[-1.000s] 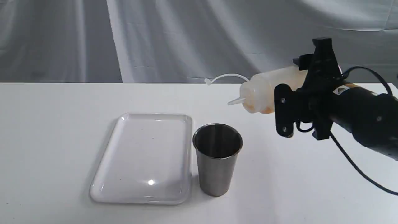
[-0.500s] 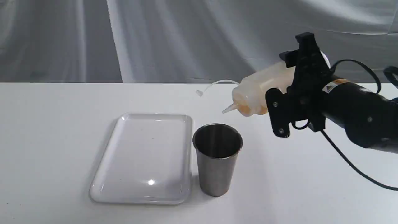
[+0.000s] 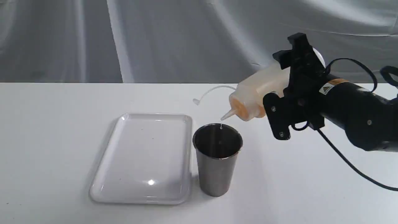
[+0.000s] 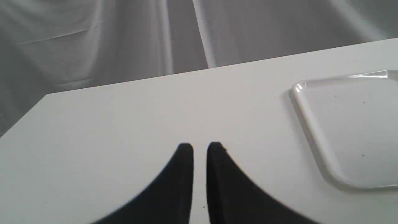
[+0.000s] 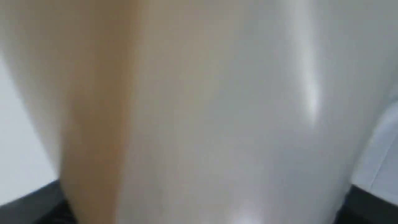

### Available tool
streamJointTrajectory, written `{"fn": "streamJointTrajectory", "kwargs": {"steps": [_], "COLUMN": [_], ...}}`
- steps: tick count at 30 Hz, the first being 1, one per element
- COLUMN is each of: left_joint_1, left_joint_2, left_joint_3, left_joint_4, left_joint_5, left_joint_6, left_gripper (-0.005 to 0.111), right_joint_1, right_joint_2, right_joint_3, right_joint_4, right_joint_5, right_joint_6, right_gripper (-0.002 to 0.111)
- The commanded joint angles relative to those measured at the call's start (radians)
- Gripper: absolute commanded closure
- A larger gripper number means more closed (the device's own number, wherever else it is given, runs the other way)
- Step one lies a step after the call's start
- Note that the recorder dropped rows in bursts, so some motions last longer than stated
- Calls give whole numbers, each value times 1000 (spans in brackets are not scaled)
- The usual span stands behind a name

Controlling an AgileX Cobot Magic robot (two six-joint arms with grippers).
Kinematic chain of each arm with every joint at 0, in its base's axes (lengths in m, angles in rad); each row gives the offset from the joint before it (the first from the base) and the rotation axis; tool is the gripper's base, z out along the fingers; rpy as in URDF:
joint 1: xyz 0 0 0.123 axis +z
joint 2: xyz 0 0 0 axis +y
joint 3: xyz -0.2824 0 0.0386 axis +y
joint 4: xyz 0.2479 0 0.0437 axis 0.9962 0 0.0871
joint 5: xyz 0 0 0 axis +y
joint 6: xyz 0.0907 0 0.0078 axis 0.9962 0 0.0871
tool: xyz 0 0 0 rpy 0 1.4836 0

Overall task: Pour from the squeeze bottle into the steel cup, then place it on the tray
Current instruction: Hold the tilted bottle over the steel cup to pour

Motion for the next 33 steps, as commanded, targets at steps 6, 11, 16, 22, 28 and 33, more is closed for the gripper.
{"fn": "streamJointTrajectory", "kwargs": {"steps": [6, 11, 16, 22, 28, 33], "left_joint_1": [0, 0, 0, 0, 0, 0], "left_joint_2": [-3, -3, -3, -3, -3, -3], "left_joint_3": [4, 4, 4, 4, 4, 4], "left_joint_4": [0, 0, 0, 0, 0, 0], "left_joint_5": [-7, -7, -7, -7, -7, -7], "left_joint_6": [-2, -2, -2, -2, -2, -2], "left_gripper": [98, 98, 98, 98, 98, 98], "right_joint_1": [1, -21, -27, -27, -27, -27], "right_joint_2": [-7, -7, -7, -7, 12, 29], "right_joint_3": [-10, -10, -10, -10, -10, -10], "right_joint_4": [-3, -18, -53, -99, -99, -99], "right_joint_5": [-82, -82, -82, -84, -120, -120], "right_joint_6": [-10, -10, -12, -12, -12, -9], "right_gripper": [91, 91, 91, 91, 91, 91]}}
